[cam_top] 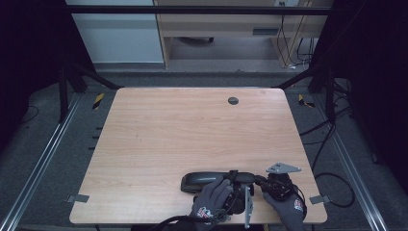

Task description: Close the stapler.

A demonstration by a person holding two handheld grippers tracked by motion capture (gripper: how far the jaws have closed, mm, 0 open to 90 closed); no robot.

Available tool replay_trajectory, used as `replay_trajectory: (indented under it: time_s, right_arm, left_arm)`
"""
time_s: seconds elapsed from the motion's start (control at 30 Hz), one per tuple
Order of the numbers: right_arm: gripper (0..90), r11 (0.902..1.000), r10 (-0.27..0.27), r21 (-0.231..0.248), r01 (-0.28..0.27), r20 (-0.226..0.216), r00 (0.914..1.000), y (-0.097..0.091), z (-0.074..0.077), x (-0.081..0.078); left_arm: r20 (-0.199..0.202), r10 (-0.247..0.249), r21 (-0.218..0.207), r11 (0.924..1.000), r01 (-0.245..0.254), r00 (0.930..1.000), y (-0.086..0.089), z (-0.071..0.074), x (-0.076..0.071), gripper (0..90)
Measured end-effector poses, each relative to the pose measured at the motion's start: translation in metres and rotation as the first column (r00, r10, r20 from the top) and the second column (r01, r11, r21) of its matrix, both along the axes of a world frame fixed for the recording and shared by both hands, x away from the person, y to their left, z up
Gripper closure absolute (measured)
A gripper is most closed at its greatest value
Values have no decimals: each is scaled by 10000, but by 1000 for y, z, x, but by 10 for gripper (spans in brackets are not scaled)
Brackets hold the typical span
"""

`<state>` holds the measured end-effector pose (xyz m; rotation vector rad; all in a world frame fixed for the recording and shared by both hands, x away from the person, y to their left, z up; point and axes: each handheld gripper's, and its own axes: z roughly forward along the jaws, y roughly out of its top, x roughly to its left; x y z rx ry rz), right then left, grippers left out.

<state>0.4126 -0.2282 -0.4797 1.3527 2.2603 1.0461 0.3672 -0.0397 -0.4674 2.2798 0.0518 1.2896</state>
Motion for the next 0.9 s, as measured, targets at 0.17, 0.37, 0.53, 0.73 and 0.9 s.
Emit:
replay_trajectory:
  time_s: [0.17, 0.37, 0.53, 0.73, 0.9]
  right_arm:
    - [786, 9999, -156, 14, 156, 158, 9998, -2, 1, 0]
    - [741, 9995, -309, 48, 307, 278, 9991, -4, 0, 2]
    - [729, 9989, -456, 135, 452, 365, 9983, -7, 1, 2]
    - [731, 9984, -557, 161, 549, 525, 9971, -8, 3, 2]
    - [743, 9977, -665, 140, 656, 790, 9947, -11, 4, 2]
  left_arm:
    - [-253, -468, -217, 9987, 463, 9986, -2, 2, -3, 389]
    - [-757, -590, -577, 9968, 547, 9954, 2, 10, -4, 368]
    - [-1785, -1315, -1714, 9800, 1008, 9751, 10, 21, -4, 346]
    - [-1868, -1290, -1910, 9772, 928, 9739, 21, 36, -4, 336]
    - [-2104, -1131, -2494, 9666, 585, 9711, 38, 49, 2, 334]
